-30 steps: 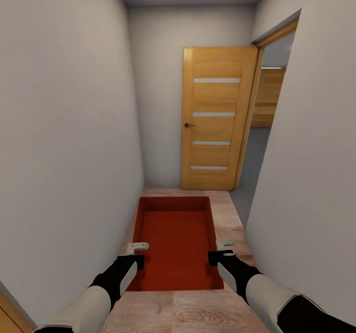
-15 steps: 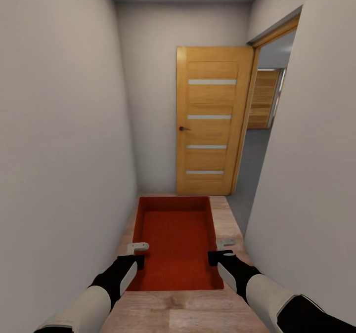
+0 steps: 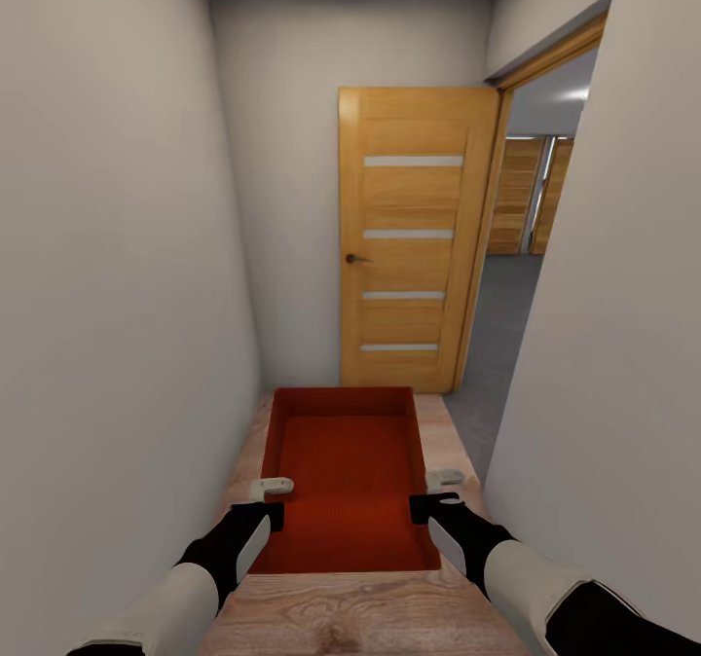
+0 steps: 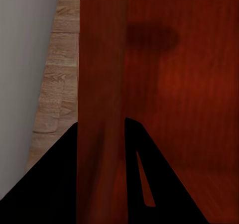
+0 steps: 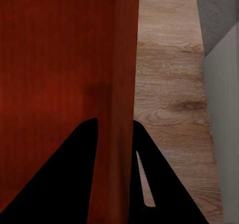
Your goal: Move the two storage containers from the living room to the garage. In the garage, place one container on the floor and stack the other container on top of it (either order is fine).
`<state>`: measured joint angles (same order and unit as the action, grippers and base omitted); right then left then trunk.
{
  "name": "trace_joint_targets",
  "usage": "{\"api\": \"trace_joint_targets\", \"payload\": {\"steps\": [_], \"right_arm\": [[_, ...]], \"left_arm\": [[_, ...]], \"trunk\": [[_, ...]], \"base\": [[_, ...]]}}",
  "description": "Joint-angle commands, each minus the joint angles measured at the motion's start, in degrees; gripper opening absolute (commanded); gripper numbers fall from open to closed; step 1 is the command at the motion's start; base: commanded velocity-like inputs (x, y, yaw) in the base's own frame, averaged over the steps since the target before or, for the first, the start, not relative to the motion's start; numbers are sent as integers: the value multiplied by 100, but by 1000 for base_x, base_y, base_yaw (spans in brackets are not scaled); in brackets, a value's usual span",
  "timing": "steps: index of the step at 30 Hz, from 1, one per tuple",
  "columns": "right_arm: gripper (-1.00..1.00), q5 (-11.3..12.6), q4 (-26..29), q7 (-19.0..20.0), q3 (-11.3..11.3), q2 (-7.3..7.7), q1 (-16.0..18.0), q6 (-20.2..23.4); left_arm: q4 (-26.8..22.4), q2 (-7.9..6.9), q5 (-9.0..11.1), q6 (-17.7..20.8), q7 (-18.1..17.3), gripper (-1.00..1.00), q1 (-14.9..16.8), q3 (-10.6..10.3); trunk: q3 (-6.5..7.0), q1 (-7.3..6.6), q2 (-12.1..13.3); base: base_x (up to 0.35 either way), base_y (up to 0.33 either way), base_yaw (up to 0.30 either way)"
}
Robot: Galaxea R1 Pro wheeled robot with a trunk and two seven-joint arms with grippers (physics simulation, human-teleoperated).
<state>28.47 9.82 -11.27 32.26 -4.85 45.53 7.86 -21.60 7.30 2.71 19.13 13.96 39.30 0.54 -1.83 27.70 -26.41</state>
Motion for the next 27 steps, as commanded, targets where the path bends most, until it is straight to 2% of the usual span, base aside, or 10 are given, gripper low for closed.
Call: {"api": "trace_joint_targets", "payload": {"steps": [1,27], "right_arm": [[-100,-34,29,-33,17,43,9,-146],[-100,-34,29,-33,17,37,9,-146]], "left_arm": [[6,-167,107,30,43,-100,-2,-27],[6,-167,105,30,41,-100,-2,-27]], "trunk": [[-13,6,-12],[-13,6,-12]], "base": [[321,0,-144],[321,0,-29]]}}
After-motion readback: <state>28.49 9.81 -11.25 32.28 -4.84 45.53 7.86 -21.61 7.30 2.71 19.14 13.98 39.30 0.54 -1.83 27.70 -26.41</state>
